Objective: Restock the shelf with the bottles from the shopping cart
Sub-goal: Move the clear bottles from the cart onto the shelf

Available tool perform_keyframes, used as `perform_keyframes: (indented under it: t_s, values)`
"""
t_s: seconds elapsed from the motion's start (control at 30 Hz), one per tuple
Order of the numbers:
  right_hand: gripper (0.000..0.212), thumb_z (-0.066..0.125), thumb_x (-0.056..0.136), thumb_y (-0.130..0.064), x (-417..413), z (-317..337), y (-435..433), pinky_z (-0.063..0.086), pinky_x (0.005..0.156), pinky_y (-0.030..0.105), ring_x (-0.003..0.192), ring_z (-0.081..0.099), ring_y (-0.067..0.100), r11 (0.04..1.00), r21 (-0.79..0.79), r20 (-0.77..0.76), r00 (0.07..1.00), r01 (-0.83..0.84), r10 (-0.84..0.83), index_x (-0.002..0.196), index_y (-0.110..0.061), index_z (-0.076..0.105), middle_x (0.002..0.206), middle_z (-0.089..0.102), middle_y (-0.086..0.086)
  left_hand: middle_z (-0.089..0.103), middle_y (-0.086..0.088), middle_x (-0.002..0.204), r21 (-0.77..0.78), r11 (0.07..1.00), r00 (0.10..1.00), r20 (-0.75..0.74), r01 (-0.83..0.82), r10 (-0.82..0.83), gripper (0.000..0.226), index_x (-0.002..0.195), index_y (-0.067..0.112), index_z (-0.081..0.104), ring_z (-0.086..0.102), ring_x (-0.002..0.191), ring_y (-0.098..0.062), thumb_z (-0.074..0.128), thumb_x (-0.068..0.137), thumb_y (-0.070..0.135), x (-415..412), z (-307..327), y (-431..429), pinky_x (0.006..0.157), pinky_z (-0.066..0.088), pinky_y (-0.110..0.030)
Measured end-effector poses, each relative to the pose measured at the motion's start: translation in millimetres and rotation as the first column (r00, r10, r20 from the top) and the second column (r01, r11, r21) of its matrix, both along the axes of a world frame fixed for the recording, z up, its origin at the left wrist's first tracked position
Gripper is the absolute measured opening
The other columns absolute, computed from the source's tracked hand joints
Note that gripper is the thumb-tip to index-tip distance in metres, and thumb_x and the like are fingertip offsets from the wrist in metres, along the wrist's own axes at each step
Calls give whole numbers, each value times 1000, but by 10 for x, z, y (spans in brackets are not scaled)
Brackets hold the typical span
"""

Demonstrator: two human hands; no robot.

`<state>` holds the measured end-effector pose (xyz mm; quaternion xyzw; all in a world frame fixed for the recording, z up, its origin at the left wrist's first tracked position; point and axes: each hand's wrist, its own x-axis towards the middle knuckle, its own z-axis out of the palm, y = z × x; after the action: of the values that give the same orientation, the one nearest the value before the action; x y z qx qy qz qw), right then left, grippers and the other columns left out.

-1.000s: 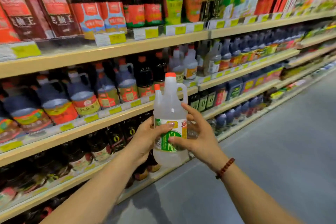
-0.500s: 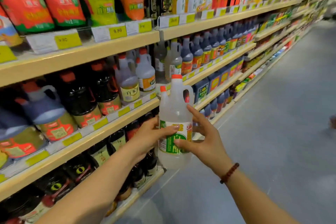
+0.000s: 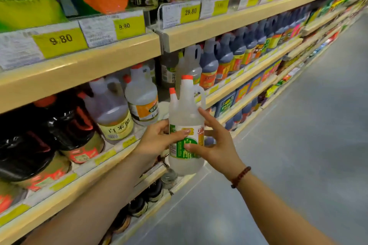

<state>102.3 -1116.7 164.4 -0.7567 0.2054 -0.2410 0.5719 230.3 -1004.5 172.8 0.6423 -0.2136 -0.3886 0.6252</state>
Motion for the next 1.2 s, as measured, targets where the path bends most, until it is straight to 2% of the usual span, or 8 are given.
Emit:
perform_keyframes:
  t_s: [0.1, 0.2, 0.47, 0.63, 0.73, 0.9, 1.0, 1.2]
  values:
    - [88, 80, 56, -51, 163, -88, -278, 54, 88, 44, 119, 53, 13, 997, -35, -15, 998, -64, 63, 134, -48, 39, 133, 50, -16, 73, -9, 102, 1, 990, 990, -2, -142, 142, 51, 110, 14, 61, 70, 92, -24, 82, 64, 18, 65, -125, -195, 81, 56, -39]
    - [86, 82, 60, -40, 327, -131, -552, 54, 88, 43, 118, 50, 8, 987, -90, -11, 991, -130, 130, 132, -50, 37, 129, 43, -29, 72, -7, 100, 4, 941, 941, -5, -339, 339, 75, 108, 21, 53, 70, 92, -24, 86, 42, 37, 57, -201, -385, 81, 56, -43]
    - [86, 78, 64, -43, 656, -200, -1195, 52, 88, 45, 122, 49, 15, 901, -245, 66, 921, -359, 385, 139, -37, 36, 133, 43, -28, 72, -7, 100, -126, 789, 787, 74, -602, 612, 60, 110, 14, 58, 70, 93, -24, 81, 55, 24, -130, -145, -812, 81, 57, -37]
    - [86, 78, 67, -43, 884, -60, -1396, 49, 94, 45, 128, 44, 16, 845, -296, 132, 857, -445, 498, 139, -39, 33, 139, 37, -27, 71, -4, 106, -180, 733, 705, 203, -655, 680, 60, 118, 10, 57, 69, 95, -21, 80, 63, 18, -51, -20, -949, 84, 56, -35]
    - [83, 78, 69, -37, 1013, 17, -1433, 41, 105, 30, 130, 38, 3, 813, -372, 156, 833, -449, 531, 138, -32, 32, 135, 33, -31, 70, 0, 107, -198, 706, 663, 245, -680, 707, 58, 117, 15, 57, 68, 93, -12, 80, 63, 17, 11, 31, -963, 83, 55, -28]
    - [82, 77, 69, -37, 1188, -21, -1464, 45, 97, 28, 126, 43, 10, 792, -455, 207, 817, -406, 538, 137, -31, 31, 130, 32, -31, 69, 3, 108, -209, 709, 626, 348, -674, 698, 50, 109, 25, 59, 65, 101, -12, 80, 68, 7, 150, 56, -971, 91, 53, -34]
    - [83, 78, 71, -33, 1260, -57, -1494, 40, 97, 13, 125, 43, 13, 780, -508, 235, 813, -365, 533, 139, -22, 32, 129, 33, -26, 68, 4, 108, -207, 720, 601, 427, -663, 676, 48, 110, 25, 61, 64, 104, -12, 82, 68, 16, 218, 56, -973, 96, 51, -38]
    - [81, 78, 72, -32, 1413, -9, -1511, 53, 84, 40, 117, 43, 9, 730, -603, 232, 805, -322, 546, 139, -22, 34, 124, 37, -9, 65, -1, 101, -205, 700, 442, 647, -684, 621, 50, 113, 34, 65, 58, 104, -21, 76, 65, 44, 314, 55, -935, 96, 49, -37]
